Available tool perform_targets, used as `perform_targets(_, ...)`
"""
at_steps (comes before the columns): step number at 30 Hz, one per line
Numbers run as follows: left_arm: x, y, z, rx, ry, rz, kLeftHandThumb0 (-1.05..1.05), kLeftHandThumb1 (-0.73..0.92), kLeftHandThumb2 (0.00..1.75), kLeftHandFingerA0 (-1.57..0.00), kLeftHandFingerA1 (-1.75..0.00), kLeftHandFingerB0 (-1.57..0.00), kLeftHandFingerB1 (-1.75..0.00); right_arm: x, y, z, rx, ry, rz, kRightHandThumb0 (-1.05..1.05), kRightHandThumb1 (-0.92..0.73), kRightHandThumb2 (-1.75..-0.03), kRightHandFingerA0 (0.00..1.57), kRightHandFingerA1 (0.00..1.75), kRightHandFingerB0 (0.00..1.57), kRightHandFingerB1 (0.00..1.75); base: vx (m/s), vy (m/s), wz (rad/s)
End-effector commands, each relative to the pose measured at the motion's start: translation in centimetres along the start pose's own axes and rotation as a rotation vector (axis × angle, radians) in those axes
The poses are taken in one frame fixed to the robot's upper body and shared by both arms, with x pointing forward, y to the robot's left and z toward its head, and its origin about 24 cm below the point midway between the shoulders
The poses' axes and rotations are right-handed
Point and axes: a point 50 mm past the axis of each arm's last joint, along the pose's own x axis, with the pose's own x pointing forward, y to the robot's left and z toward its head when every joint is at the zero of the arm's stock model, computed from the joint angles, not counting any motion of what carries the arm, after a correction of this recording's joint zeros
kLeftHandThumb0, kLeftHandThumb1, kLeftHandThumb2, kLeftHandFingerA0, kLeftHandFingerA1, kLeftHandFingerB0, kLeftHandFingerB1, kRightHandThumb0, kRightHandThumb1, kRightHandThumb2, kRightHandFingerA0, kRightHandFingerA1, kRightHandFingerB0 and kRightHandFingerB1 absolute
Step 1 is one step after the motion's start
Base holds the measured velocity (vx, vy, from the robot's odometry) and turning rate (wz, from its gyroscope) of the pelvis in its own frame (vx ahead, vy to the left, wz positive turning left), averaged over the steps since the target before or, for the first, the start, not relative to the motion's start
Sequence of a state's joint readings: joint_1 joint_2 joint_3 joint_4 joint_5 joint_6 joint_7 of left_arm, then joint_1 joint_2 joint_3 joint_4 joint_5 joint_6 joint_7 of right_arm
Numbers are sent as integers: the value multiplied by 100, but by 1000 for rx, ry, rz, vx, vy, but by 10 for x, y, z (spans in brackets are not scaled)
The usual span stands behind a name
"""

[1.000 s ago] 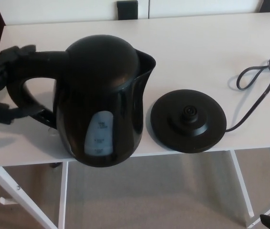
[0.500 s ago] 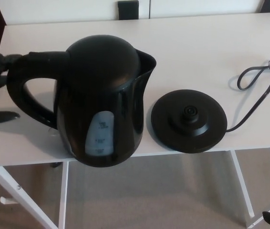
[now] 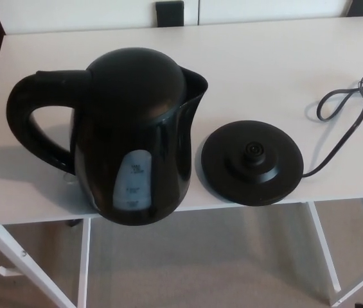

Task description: The robot walk towards a table in front and uses its left hand to pick up the pot from the base and places it on the table

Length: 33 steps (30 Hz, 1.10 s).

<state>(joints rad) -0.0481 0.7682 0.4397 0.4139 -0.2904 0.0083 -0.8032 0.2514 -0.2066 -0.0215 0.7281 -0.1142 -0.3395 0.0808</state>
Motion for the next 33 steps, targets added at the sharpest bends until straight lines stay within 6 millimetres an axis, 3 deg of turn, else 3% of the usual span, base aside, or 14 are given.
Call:
perform_targets(1,-65,-29,-64,-169,37,75,-79,45,79,0,0,0,0,-5,-9,-14,0,42,-24,17,-92,-73,28,53,8,39,0,0,0)
perform_targets(2,-67,-31,-65,-169,41,77,-79,45,79,0,0,0,0,-5,-9,-14,2,44,-25,17,-92,-73,28,53,8,39,0,0,0)
perform_targets(5,-96,-92,-116,-288,185,149,-79,50,84,0,-10,0,-3,-13,-6,-20,13,60,-32,11,-92,-75,22,48,7,38,0,0,0)
perform_targets(9,-113,-150,-152,-406,362,134,-76,49,87,0,-17,0,-10,-17,-7,-25,-15,67,-53,9,-92,-73,20,45,8,37,0,0,0)
perform_targets(15,-98,-203,-158,-296,460,-43,-76,49,90,0,-17,0,-13,-17,-9,-24,14,54,-82,5,-92,-74,17,44,4,36,0,0,1)
perform_targets(16,-95,-207,-159,-280,475,-56,-79,64,60,0,-21,0,-17,-17,-9,-25,8,52,-83,4,-92,-73,17,44,3,36,0,0,0)
perform_targets(17,-92,-212,-159,-262,496,-72,-79,64,60,0,-21,0,-17,-17,-9,-25,-5,49,-83,4,-92,-73,17,44,3,36,0,0,0)
perform_targets(18,-86,-219,-158,-239,497,-94,-77,52,91,0,-20,0,-14,-18,-9,-25,1,44,-90,3,-92,-70,15,42,4,34,0,0,0)
perform_targets(20,-81,-225,-156,-224,496,-120,-79,52,92,0,-19,0,-13,-19,-9,-26,10,36,-96,2,-92,-76,9,41,3,33,0,0,0)
perform_targets(21,-73,-229,-159,-254,506,-138,-76,53,92,0,-20,0,-14,-19,-9,-24,26,20,-109,0,-91,-128,11,55,11,55,0,0,0)
perform_targets(22,-68,-230,-161,-272,514,-150,-77,53,91,0,-18,0,-13,-18,-9,-23,42,11,-121,0,-91,-128,10,54,10,55,0,0,0)
perform_targets(23,-64,-230,-164,-289,529,-159,-75,52,91,0,-18,0,-14,-17,-8,-22,65,9,-136,0,-92,-74,6,30,0,22,0,0,0)
perform_targets(29,-58,-216,-187,-391,594,-114,-75,53,89,0,-16,0,-12,-14,-12,-18,113,-12,-187,-6,-89,-81,4,28,1,15,0,0,0)
perform_targets(33,-63,-201,-188,-365,561,-81,-75,53,89,0,-15,0,-12,-11,-16,-13,103,-30,-188,-5,-89,-80,4,28,1,16,0,0,0)
